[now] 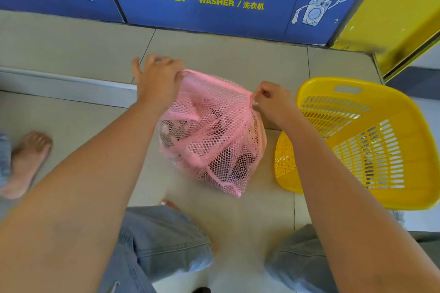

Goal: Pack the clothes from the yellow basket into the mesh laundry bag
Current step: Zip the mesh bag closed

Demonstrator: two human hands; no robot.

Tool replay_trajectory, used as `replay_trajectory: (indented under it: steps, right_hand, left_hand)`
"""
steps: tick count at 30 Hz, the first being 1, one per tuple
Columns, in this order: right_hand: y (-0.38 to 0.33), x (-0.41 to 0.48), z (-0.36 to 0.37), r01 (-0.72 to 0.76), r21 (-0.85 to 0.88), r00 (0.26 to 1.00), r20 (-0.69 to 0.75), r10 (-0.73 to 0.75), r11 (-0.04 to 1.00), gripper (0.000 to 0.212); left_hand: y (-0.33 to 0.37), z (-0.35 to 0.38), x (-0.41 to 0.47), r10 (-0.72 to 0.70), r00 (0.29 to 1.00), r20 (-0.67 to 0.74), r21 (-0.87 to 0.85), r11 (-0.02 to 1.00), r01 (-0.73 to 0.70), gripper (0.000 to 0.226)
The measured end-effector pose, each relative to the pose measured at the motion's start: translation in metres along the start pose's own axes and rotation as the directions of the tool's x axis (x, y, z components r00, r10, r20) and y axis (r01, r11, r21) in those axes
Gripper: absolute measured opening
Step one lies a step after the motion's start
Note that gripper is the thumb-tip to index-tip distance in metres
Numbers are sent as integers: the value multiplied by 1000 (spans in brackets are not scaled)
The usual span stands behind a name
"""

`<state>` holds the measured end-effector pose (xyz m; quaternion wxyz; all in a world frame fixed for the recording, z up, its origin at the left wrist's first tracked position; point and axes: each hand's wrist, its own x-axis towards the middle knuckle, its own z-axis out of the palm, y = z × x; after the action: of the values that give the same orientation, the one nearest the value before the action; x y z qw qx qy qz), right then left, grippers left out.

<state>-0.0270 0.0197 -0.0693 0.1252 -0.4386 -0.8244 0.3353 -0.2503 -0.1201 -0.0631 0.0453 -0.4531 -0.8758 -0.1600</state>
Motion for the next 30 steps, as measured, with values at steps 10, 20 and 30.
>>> replay_trajectory:
  steps: [10,20,30]
  right_hand:
    - [-22,-6,11,113,64,985,125,-120,992,17]
    - [-39,-4,-1,-214,196,929,344,138,957,29]
    - [-47,2,-2,-163,308,961,265,80,937,21]
  left_hand:
    - [34,8,-16,303,915,267,-118,952,-281,50]
    - [65,7,-19,372,916,151,-116,927,-357,20]
    - [59,4,-13,356,917,181,-116,934,-339,25]
